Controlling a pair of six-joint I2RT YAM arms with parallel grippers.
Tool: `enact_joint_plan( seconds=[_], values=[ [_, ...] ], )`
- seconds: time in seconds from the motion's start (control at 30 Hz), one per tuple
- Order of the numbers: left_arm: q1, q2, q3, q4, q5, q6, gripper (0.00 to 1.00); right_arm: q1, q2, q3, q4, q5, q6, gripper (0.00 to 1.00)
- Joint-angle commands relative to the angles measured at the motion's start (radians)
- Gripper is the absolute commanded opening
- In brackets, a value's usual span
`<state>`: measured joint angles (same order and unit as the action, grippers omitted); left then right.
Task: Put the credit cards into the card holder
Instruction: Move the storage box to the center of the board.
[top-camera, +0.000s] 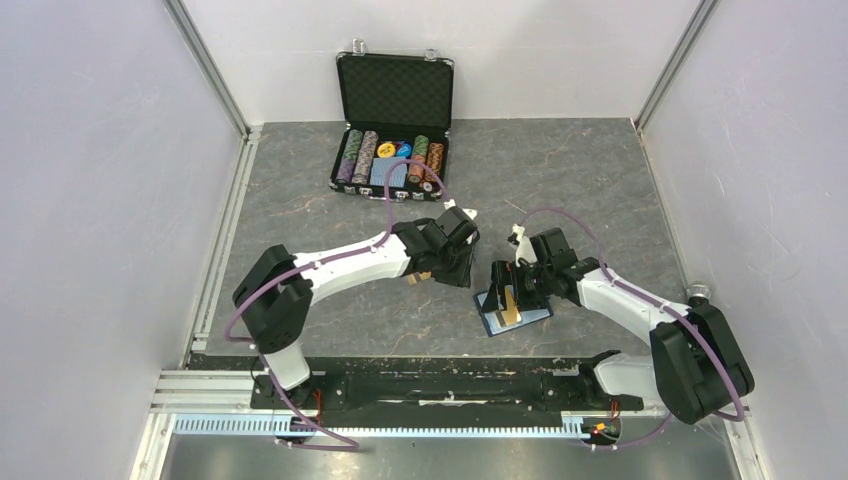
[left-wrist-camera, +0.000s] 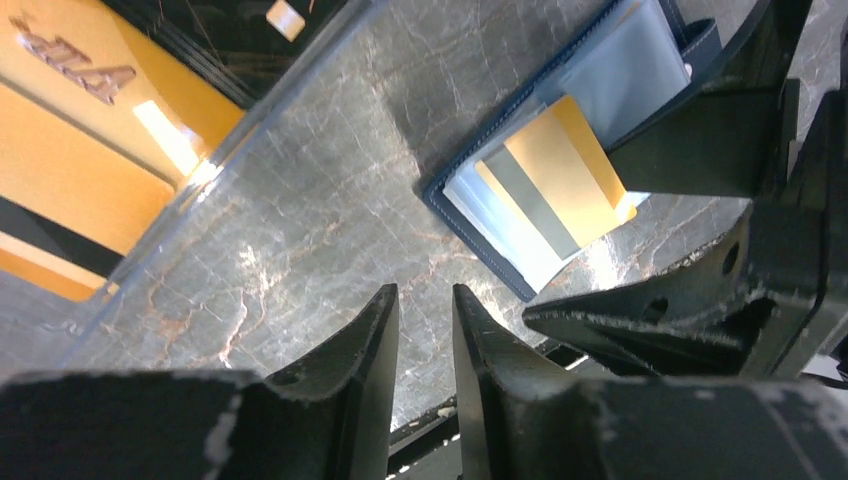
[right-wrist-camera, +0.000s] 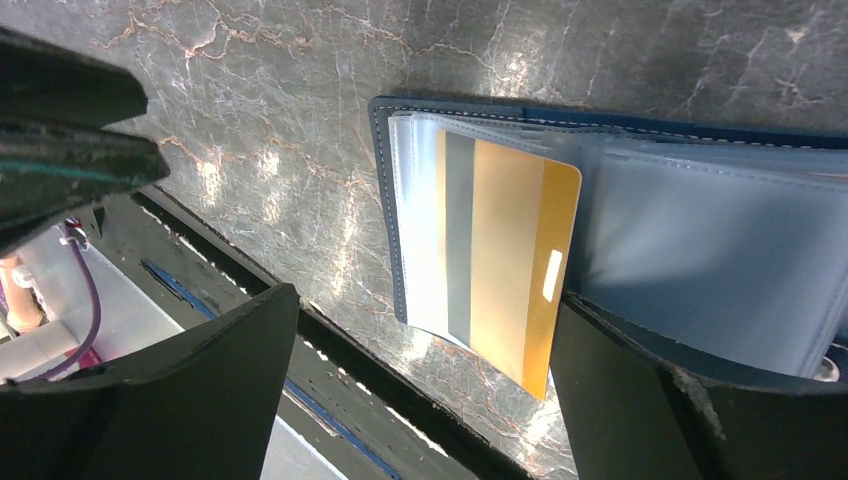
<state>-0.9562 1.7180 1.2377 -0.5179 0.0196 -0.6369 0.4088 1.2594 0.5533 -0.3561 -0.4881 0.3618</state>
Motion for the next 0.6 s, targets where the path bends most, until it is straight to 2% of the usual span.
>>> enact_joint_plan(
  seconds=[0.0,0.3,0.57],
  values=[
    [0.015,0.072,0.080,-0.020,0.011,0.078,0.31,0.001,-0.020,0.014,-0.020,0.046,-0.017,0.93],
    [0.068,0.170,0.106,-0.018,0.065,0.089,0.23,0.001,-0.026,0.017,-0.013,0.041,-0.002,0.95],
    [0.160,0.207,0.100,-0.008,0.105,0.105,0.23,0.001,-0.007,0.027,-0.017,0.039,-0.010,0.98]
  ],
)
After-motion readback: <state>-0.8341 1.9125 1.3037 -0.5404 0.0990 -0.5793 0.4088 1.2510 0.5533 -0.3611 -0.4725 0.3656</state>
